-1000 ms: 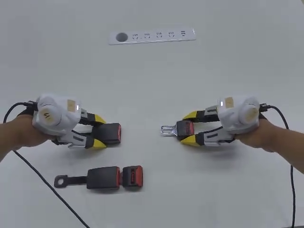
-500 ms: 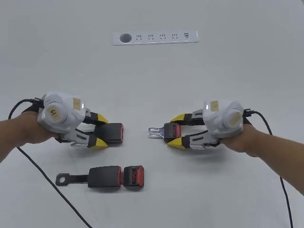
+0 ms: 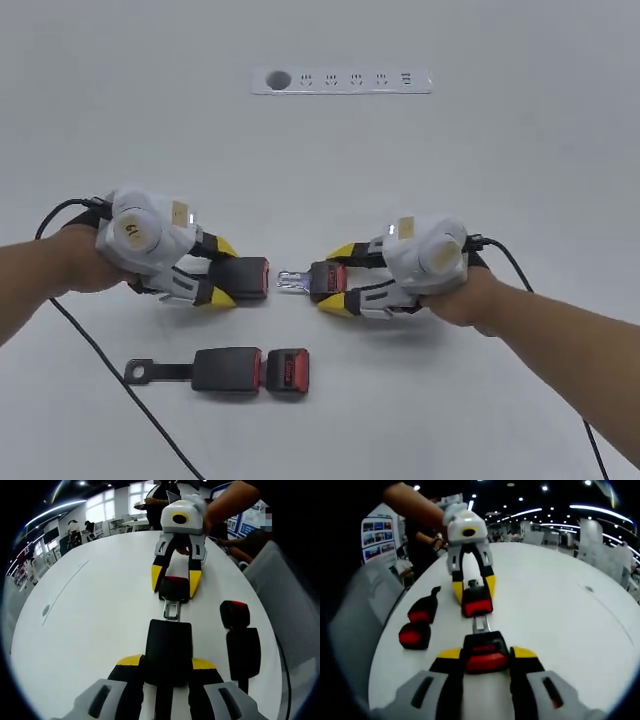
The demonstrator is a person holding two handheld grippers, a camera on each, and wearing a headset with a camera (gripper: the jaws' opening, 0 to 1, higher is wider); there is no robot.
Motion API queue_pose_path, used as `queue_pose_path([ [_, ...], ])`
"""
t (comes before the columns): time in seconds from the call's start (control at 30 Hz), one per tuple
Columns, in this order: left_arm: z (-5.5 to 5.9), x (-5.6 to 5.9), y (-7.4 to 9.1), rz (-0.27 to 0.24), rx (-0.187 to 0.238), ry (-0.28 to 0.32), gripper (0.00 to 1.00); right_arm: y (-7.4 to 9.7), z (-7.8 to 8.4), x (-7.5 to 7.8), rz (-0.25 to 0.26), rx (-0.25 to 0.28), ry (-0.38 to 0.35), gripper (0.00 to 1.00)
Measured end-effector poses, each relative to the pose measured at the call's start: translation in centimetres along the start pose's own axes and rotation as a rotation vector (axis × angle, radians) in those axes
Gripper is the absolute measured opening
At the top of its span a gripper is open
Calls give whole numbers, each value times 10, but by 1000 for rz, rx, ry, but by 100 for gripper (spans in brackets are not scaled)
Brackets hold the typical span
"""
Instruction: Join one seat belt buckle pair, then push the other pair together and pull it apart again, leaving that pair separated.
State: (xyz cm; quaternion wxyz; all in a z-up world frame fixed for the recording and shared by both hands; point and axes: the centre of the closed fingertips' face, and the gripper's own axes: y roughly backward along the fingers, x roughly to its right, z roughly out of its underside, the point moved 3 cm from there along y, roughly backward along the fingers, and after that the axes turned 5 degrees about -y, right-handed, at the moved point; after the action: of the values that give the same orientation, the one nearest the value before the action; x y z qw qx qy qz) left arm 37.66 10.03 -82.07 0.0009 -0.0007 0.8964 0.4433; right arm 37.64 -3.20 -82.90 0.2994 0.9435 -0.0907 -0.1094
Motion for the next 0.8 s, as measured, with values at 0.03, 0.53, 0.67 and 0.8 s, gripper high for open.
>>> queue_pose_path([
  [0.03, 0, 0, 0, 0, -1, 0, 34, -3, -1, -1, -1, 0, 3, 36],
  [0.53, -1, 0, -1, 3, -24, -20, 34, -23, -11, -3, -14, -34, 39, 36],
  [0.67, -2, 1, -2, 10, -41, -58, 34, -24, -12, -5, -12, -40, 39, 36],
  [0.8, -2, 2, -2, 12, -53, -72, 34, -27, -13, -5, -20, -58, 51, 35],
])
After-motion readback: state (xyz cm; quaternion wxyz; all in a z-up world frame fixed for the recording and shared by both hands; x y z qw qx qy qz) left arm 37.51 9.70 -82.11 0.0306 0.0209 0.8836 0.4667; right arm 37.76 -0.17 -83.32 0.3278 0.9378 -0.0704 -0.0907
